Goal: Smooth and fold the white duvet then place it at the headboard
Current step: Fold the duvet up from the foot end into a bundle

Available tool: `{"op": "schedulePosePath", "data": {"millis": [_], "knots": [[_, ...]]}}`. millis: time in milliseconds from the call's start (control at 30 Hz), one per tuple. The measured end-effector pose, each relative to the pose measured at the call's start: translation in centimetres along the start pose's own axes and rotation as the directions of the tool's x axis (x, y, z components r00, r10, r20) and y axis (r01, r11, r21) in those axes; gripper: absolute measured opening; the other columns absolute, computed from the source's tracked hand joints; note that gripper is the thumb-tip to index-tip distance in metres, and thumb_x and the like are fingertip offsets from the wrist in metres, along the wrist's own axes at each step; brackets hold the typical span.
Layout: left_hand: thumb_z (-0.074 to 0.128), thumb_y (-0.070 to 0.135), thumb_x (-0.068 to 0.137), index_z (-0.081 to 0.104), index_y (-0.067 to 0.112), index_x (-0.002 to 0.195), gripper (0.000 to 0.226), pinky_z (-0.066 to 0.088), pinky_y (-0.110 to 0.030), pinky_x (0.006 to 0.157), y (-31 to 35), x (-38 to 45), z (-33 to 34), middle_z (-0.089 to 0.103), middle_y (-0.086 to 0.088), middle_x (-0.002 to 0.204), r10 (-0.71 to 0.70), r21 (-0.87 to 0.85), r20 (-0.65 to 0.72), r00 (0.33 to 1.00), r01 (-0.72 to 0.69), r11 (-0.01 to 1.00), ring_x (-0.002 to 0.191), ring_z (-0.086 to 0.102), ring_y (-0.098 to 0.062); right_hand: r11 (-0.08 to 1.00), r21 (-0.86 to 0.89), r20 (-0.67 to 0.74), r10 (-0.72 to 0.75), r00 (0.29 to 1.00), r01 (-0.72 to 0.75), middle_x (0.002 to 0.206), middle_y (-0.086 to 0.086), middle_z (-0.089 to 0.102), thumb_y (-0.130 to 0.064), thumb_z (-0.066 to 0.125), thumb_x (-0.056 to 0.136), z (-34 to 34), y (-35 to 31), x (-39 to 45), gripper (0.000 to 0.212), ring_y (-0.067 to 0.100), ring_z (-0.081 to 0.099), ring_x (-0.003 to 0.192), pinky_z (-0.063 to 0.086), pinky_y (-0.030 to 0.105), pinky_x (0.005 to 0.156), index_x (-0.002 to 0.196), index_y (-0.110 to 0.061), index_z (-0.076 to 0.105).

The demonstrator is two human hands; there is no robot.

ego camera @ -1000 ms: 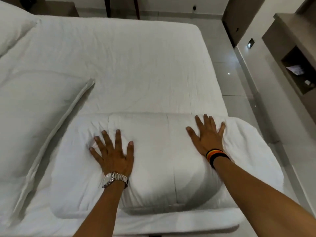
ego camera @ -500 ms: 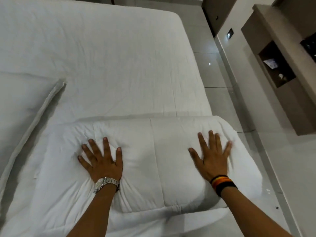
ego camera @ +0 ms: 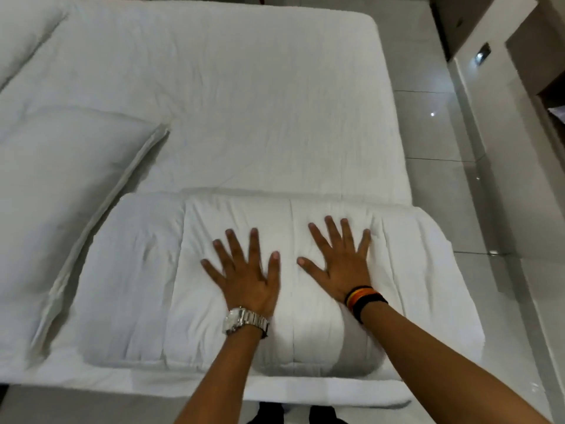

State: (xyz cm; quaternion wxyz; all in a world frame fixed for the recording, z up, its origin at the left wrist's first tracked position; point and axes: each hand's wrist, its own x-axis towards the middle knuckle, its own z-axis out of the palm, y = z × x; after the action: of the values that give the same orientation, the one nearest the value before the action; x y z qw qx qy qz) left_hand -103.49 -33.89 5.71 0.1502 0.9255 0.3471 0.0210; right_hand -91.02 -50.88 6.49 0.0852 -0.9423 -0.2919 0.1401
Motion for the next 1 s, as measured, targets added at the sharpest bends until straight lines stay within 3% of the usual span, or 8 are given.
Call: {"op": "schedulePosePath", "data": {"millis": [133, 333, 467, 567, 700, 767, 867, 1000], "knots": [[0.03, 0.068, 0.101, 0.009, 0.035, 0.165, 0.075, 0.001, -0.076, 0.116, -0.6, 0.1, 3.9, -0.006, -0.013, 0.173, 0.044, 0.147, -0.021, 0.999, -0.041, 0.988, 0.158, -0.011, -0.041, 0.998, -0.065, 0.084, 0.025, 0.996, -0.019, 0.173, -0.004, -0.012, -0.09, 0.013, 0.089, 4.2, 2.3, 0.0, 0.089, 0.026, -0.019, 0.158, -0.013, 0.07, 0.117, 0.162, -0.044, -0.006], [0.024, 0.072, 0.099, 0.009, 0.04, 0.165, 0.074, -0.005, -0.075, 0.117, -0.3, -1.1, 1.6, -0.004, -0.008, 0.174, -0.005, 0.132, -0.04, 0.999, 0.01, 0.991, 0.158, -0.012, -0.039, 0.996, -0.087, 0.027, -0.026, 0.999, 0.029, 0.174, 0.003, -0.005, -0.094, 0.014, 0.085, -1.6, 6.1, -2.5, 0.095, 0.024, -0.01, 0.159, -0.015, 0.058, 0.122, 0.164, -0.042, 0.005], [0.028, 0.072, 0.098, 0.008, 0.04, 0.164, 0.076, -0.005, -0.081, 0.112, 0.7, -4.2, 1.6, -0.01, -0.008, 0.174, -0.025, 0.165, -0.006, 1.0, 0.026, 0.986, 0.157, -0.015, -0.041, 0.99, -0.134, 0.126, 0.057, 0.99, -0.04, 0.172, 0.001, -0.016, -0.092, 0.01, 0.087, -0.6, 10.4, -6.7, 0.093, 0.02, -0.023, 0.157, -0.01, 0.067, 0.119, 0.163, -0.041, -0.008], [0.024, 0.074, 0.099, 0.005, 0.042, 0.164, 0.075, -0.004, -0.081, 0.111, 1.2, -3.9, 1.6, -0.011, -0.006, 0.174, -0.096, 0.169, 0.013, 0.995, 0.092, 0.981, 0.158, -0.014, -0.039, 0.988, -0.148, 0.176, 0.076, 0.981, -0.05, 0.171, 0.004, -0.021, -0.095, 0.002, 0.081, -0.7, 9.0, -5.4, 0.099, 0.023, -0.027, 0.155, -0.017, 0.07, 0.115, 0.162, -0.04, -0.014], [0.024, 0.071, 0.1, 0.009, 0.039, 0.165, 0.073, -0.01, -0.074, 0.116, 0.7, -4.9, -0.2, -0.005, -0.008, 0.174, -0.223, 0.074, -0.046, 0.974, 0.226, 0.971, 0.159, -0.012, -0.036, 0.995, 0.009, 0.084, -0.097, 0.992, 0.097, 0.173, 0.003, -0.005, -0.098, 0.012, 0.079, -5.0, 5.3, -0.7, 0.102, 0.022, -0.011, 0.159, -0.024, 0.062, 0.116, 0.164, -0.043, 0.006], [0.025, 0.071, 0.1, 0.01, 0.039, 0.165, 0.074, -0.01, -0.073, 0.117, 0.6, -7.0, -0.7, -0.006, -0.008, 0.174, -0.389, -0.03, -0.105, 0.915, 0.388, 0.921, 0.158, -0.014, -0.036, 0.976, 0.115, 0.15, -0.199, 0.968, 0.183, 0.173, 0.0, 0.007, -0.1, 0.017, 0.074, -6.5, 2.6, 4.1, 0.105, 0.02, 0.003, 0.16, -0.011, 0.059, 0.123, 0.163, -0.043, 0.016], [0.023, 0.077, 0.096, -0.003, 0.046, 0.162, 0.078, -0.011, -0.078, 0.113, 0.9, -9.8, -0.6, -0.025, 0.0, 0.171, -0.63, -0.211, -0.073, 0.773, 0.606, 0.767, 0.154, -0.03, -0.031, 0.943, 0.286, 0.393, -0.276, 0.877, 0.168, 0.171, -0.003, 0.02, -0.102, 0.041, 0.066, -8.1, -1.8, 11.0, 0.117, 0.019, 0.02, 0.157, 0.013, 0.048, 0.127, 0.162, -0.04, 0.021], [0.033, 0.086, 0.088, -0.018, 0.056, 0.155, 0.09, -0.003, -0.079, 0.114, 1.5, -11.2, -0.4, -0.039, 0.008, 0.164, -0.862, -0.553, 0.064, 0.503, 0.737, 0.389, 0.152, -0.036, -0.029, 0.981, 0.191, 0.705, -0.148, 0.694, 0.015, 0.167, -0.006, 0.029, -0.096, 0.07, 0.05, -7.0, -5.4, 17.9, 0.133, 0.024, 0.033, 0.152, 0.025, 0.047, 0.125, 0.161, -0.039, 0.026]]}}
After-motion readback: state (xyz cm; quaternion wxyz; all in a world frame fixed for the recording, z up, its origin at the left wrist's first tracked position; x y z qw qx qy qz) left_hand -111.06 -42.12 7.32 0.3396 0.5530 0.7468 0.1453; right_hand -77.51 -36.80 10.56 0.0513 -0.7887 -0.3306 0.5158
